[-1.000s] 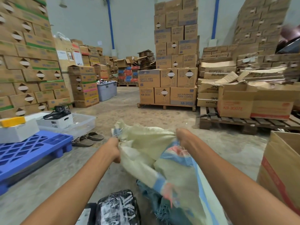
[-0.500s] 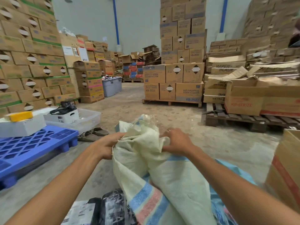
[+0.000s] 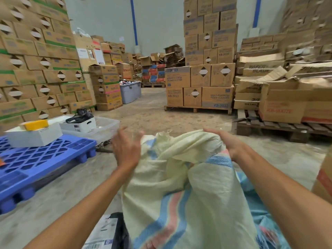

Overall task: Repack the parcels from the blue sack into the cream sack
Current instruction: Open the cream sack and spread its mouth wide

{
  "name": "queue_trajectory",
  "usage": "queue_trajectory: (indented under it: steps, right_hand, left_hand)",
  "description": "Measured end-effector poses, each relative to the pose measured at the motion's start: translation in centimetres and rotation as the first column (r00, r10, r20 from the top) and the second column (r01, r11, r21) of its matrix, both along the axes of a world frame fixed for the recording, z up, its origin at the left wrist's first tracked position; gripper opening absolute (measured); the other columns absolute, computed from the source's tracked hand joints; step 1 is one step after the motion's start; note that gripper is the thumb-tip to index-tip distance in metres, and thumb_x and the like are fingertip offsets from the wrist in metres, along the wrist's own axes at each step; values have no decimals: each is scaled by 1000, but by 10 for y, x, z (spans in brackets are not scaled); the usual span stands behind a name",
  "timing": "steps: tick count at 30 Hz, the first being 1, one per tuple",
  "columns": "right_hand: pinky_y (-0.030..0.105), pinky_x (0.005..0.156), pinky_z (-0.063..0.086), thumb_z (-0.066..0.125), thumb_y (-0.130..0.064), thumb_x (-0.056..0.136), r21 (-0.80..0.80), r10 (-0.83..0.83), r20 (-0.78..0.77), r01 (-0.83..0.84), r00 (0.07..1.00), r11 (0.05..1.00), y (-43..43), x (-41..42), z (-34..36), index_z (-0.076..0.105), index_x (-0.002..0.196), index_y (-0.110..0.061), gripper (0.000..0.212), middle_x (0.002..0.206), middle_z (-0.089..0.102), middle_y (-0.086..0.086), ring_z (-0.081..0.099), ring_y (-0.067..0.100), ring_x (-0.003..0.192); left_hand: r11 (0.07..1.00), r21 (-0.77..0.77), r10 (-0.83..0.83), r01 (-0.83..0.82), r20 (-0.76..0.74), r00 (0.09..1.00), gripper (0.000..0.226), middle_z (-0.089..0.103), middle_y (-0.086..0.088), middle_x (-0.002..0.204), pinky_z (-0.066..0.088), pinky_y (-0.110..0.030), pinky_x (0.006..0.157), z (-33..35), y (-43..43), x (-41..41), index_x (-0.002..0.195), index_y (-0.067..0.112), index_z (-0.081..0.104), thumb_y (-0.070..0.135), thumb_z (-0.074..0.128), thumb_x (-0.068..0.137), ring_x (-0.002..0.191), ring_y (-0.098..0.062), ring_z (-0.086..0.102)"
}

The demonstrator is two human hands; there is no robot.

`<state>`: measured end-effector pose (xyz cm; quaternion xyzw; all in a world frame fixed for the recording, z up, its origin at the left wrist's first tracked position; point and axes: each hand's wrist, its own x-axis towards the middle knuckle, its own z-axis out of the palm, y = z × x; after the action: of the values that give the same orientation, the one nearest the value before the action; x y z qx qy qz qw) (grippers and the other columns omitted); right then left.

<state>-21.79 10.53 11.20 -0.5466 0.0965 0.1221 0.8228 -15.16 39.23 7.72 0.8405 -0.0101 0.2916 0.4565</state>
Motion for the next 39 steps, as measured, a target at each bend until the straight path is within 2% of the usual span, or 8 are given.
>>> queue_trajectory:
  steps: [2,5,10,16,20,24,29,39]
  right_hand:
    - [39,70,59,56,-32,99,-21,51,37,-50,998,999,5,4,7,69,87,-3,34,81,70,15,69,28,71]
    - [33,61,59,60,-34,97,-122,121,76,-111,990,986,11,11,16,70,70,-4,42,70,69,12,67,24,61]
    - [40,91,57,80,-29,77,-520,275,13,-229,961,823,-5,12,15,71,103,-8,35,102,74,11,70,24,89]
    - [35,73,52,81,-39,75,-739,-134,674,668,727,-93,-35,24,-41,55,85,-29,30,80,62,-7,62,18,82]
    - [35,55,51,60,-46,85,-699,-19,661,625,750,349,-18,21,-47,65,64,-17,37,52,61,-8,53,6,48]
    - [41,93,53,53,-72,77,-635,39,467,304,883,710,12,23,-33,72,96,-24,54,101,72,-4,65,11,94]
    - [40,92,57,81,-26,76,-851,310,257,62,915,522,29,7,-29,64,119,-22,46,111,70,3,67,16,99]
    - [44,95,54,44,-19,103,-336,52,-9,-52,999,940,-52,-12,-10,67,120,-7,31,106,71,17,68,30,95]
  left_hand:
    - [777,604,-378,176,225,898,77,45,3,132,34,-33,99,-4,-19,-12,138,24,40,72,53,79,119,-13,42]
    - [541,765,-494,349,-47,868,53,65,-5,102,43,-34,78,-14,-65,-18,102,18,60,62,52,72,99,-26,61]
    - [923,-4,-345,385,-455,821,19,66,-18,78,44,-27,53,2,-92,-3,79,3,64,7,47,84,73,-32,64]
    - [714,-594,-688,370,-501,525,29,39,-1,44,32,-20,40,12,-72,-13,47,16,42,8,39,75,38,-17,38]
    - [676,-705,-648,216,-429,630,25,47,-4,41,38,-19,42,16,-79,-11,55,11,47,8,36,77,37,-21,46]
    - [537,-830,-647,149,-292,704,42,66,-9,50,50,-28,51,36,-87,-3,77,9,64,19,30,99,60,-26,61]
    - [517,-841,-659,159,-272,702,35,65,-11,51,51,-31,55,51,-86,1,77,7,60,16,32,98,48,-25,64]
    - [953,-140,-300,270,-570,765,14,51,-5,61,33,-26,53,18,-22,2,64,16,46,22,45,78,55,-22,47]
